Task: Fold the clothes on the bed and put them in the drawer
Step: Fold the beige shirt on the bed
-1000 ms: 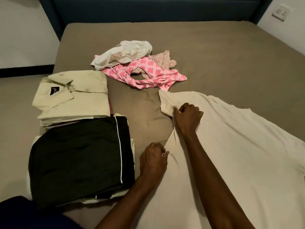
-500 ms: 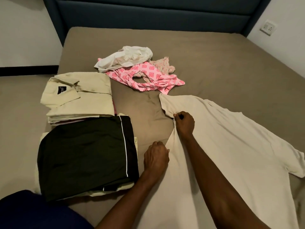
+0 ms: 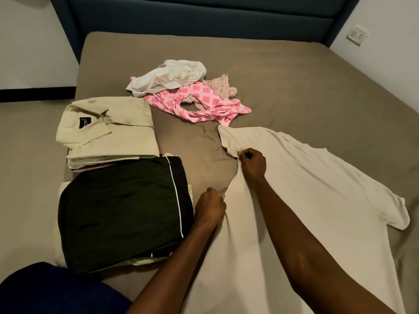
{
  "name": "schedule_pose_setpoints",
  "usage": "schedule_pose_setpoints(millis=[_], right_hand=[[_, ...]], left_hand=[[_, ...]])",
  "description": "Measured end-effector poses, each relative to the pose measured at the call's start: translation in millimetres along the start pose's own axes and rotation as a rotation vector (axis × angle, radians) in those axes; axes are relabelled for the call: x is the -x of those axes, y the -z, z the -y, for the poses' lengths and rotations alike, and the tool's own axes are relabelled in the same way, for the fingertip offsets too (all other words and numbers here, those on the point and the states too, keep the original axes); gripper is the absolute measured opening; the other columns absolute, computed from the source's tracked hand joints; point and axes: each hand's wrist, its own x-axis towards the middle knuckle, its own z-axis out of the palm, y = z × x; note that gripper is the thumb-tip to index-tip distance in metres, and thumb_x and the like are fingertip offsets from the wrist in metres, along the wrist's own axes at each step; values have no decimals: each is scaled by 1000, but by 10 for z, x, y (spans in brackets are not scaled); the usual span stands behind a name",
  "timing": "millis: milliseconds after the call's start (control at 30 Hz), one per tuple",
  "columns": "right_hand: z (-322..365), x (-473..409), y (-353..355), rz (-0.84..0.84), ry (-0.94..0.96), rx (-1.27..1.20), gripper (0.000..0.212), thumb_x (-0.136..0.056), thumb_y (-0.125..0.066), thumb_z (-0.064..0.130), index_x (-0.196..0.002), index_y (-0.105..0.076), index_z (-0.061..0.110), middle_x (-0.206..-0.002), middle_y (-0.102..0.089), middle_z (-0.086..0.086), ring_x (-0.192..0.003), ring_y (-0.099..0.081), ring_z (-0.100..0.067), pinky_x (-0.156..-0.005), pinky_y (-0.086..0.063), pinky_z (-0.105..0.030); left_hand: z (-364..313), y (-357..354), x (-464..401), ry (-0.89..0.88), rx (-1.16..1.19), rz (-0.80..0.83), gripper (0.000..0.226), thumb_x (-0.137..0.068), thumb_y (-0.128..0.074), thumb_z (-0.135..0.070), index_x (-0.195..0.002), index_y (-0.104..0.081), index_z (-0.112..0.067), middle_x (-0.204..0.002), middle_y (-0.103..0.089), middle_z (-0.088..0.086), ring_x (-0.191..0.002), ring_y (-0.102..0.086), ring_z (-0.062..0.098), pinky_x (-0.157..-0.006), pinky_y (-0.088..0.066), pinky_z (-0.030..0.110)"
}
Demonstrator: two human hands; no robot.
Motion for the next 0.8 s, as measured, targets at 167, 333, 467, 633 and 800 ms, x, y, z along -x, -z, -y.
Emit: schedule_pose_setpoints(millis=[167, 333, 467, 633, 800], right_hand=[[76, 245, 179, 66, 168, 410, 36, -97, -53, 26, -128, -65, 12, -120, -67, -15, -111, -60, -41, -89, -44, -47], [-191, 1245, 258, 1, 328, 585, 56, -104, -48, 41, -151, -45, 11, -158, -42, -17, -141, -44, -35, -109, -38, -47], [-250, 1435, 215, 125, 236, 578, 80, -101, -22, 72, -164, -18, 22, -172, -15, -9, -157, -17, -27, -123, -23, -47], [-230, 1414, 186, 154, 206, 619, 93, -94, -12, 83, -166, -10, 23, -173, -10, -9, -159, -12, -27, -126, -16, -49], [-201, 1414, 186, 181, 189, 624, 90, -97, -15, 81, -166, -6, 24, -173, -6, -9, -159, -8, -27, -127, -12, -49]], left_hand=[[-32, -23, 41, -29, -161, 13, 26, -104, -53, -25, -122, -53, -6, -122, -65, 14, -111, -64, 32, -83, -49, 39], [-54, -31, 68, -80, -229, -13, 27, -102, -57, -19, -126, -52, -7, -121, -66, 13, -109, -66, 30, -80, -49, 37], [-32, -73, 290, -213, -265, -101, 31, -103, -57, -24, -130, -52, -8, -123, -64, 11, -109, -64, 25, -87, -51, 34], [122, -212, 1039, -303, -365, -227, 48, -81, -80, -15, -124, -62, -5, -116, -63, 13, -99, -62, 24, -74, -55, 30], [441, -351, 1390, -280, -424, -179, 42, -46, -96, -11, -78, -68, -6, -74, -63, 14, -61, -61, 25, -45, -45, 27]])
